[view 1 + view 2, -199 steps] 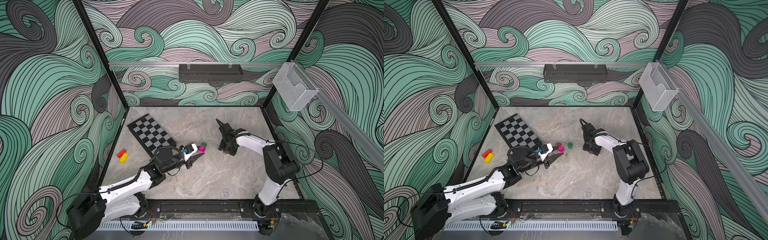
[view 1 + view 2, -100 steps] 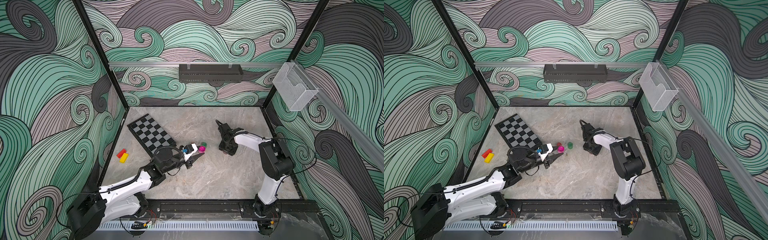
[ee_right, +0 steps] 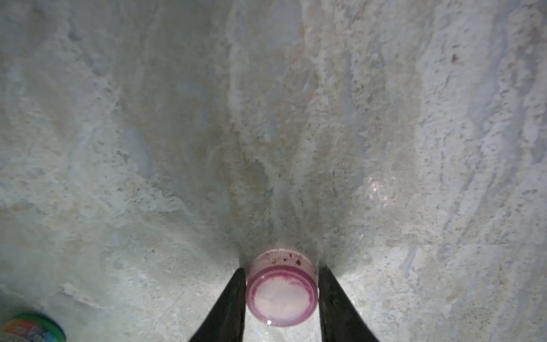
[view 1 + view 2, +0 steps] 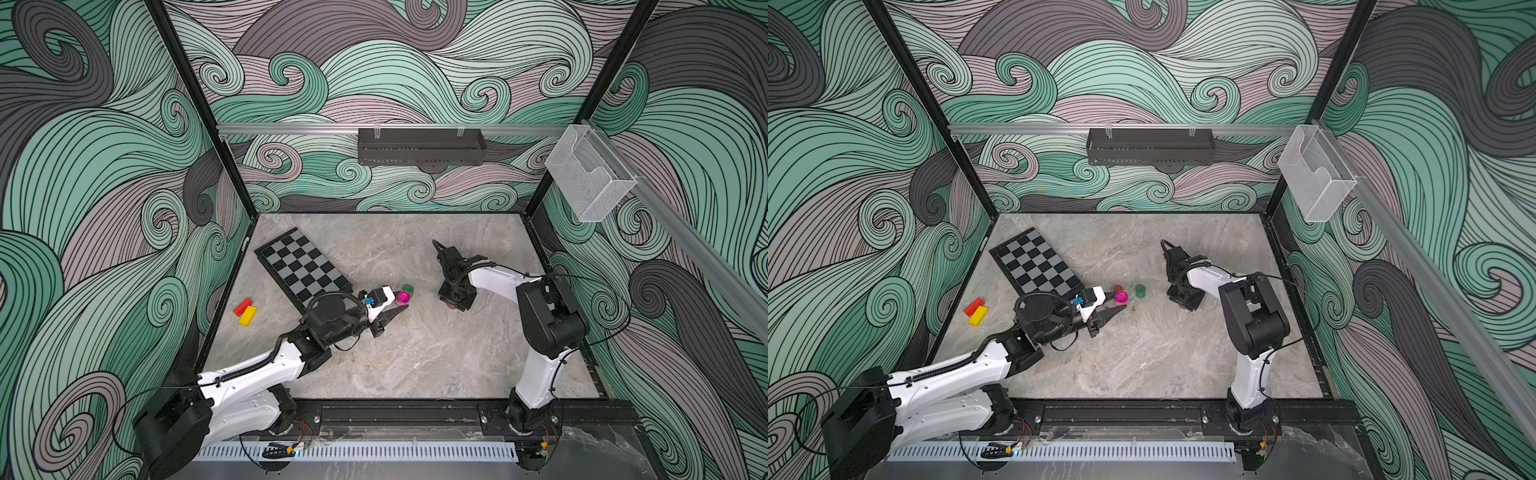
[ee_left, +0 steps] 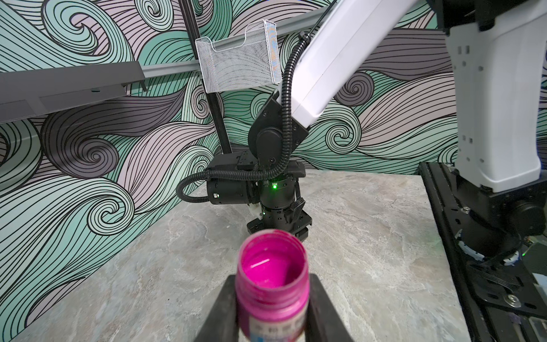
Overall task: Close the paint jar lid
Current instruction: Pick up the lid from the center of the board, then close the lid on the paint jar.
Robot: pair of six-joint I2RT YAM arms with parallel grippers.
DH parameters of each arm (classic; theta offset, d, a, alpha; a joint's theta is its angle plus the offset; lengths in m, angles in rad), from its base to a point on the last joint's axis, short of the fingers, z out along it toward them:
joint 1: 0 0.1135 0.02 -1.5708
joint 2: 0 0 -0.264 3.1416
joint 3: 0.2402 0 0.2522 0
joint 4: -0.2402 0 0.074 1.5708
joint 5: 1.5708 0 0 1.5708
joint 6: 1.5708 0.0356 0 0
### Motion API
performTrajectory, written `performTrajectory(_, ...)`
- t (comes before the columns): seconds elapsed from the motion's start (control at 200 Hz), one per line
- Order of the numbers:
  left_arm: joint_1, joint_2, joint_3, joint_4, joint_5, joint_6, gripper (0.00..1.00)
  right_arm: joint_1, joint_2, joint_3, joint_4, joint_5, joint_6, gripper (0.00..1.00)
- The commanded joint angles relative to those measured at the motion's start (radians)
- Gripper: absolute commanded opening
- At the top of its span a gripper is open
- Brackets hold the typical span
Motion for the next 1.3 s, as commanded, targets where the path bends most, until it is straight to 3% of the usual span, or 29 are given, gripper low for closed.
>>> performTrajectory(0.0, 0.006, -0.022, 0.012, -0.003, 0.005, 0.013, 0.22, -0.004, 0.032, 0.018, 0.031, -0.005, 0.026, 0.38)
performTrajectory(0.205, 0.006, -0.024, 0.011, -0.012, 0.003, 0.015, 0.22, -0.004, 0.008, -0.003, 0.055, -0.018, -0.008, 0.34)
performTrajectory(0.485, 0.006, 0.002, 0.017, -0.019, 0.027, 0.013, 0.22, -0.003, -0.173, -0.022, 0.086, -0.041, -0.251, 0.32)
performTrajectory(0.866, 0.009, 0.019, 0.039, -0.061, 0.071, 0.02, 0.23, 0.0, -0.446, 0.032, 0.006, -0.283, -0.476, 0.33)
performTrajectory(1.296, 0.047, 0.023, 0.044, -0.077, 0.089, -0.016, 0.23, 0.087, -0.601, 0.104, -0.051, -0.51, -0.541, 0.32)
